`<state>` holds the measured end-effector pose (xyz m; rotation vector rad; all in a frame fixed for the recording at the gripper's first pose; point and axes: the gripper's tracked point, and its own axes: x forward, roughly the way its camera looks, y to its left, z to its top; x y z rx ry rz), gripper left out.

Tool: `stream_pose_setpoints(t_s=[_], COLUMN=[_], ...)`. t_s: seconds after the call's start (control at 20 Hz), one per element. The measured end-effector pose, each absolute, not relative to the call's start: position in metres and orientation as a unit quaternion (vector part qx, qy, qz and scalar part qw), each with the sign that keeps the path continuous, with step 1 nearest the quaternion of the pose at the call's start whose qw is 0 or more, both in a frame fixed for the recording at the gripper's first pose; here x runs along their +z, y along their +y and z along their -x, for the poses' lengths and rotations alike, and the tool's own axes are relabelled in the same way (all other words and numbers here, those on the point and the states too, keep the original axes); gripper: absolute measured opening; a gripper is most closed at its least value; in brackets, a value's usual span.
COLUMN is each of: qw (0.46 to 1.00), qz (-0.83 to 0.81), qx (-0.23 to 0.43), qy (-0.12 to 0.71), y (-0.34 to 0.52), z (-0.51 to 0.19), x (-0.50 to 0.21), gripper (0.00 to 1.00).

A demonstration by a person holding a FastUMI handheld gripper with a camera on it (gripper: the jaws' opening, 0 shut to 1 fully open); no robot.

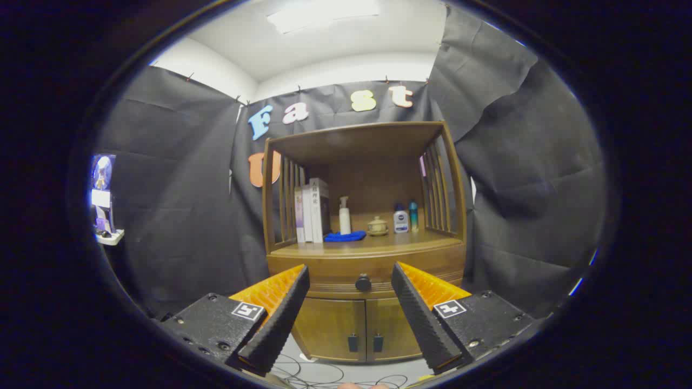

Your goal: Pull open the drawer, take out the items inside it, and place them on the countertop above the cabinet.

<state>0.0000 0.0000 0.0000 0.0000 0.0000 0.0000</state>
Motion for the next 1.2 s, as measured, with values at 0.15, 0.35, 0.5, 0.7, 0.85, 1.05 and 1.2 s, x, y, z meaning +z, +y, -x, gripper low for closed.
stream_pose_setpoints(t_s=[0.15,0.35,0.5,0.7,0.85,1.05,1.2], qw=[1.0,0.999,0.999,0.999,0.999,0.999,0.998], qz=[0.009,0.032,0.03,0.017,0.015,0.013,0.005], qx=[-0.017,-0.027,-0.025,-0.013,-0.018,-0.026,-0.035], qy=[-0.002,0.013,0.014,0.025,0.034,0.044,0.051], y=[0.0,0.005,0.009,0.014,0.008,-0.001,-0.005], z=[0.003,-0.002,-0.002,-0.012,-0.025,-0.05,-0.078], x=[-0.004,-0.012,-0.013,-0.015,-0.021,-0.034,-0.041], gripper=[0.99,0.99,0.99,0.99,0.99,0.99,0.99])
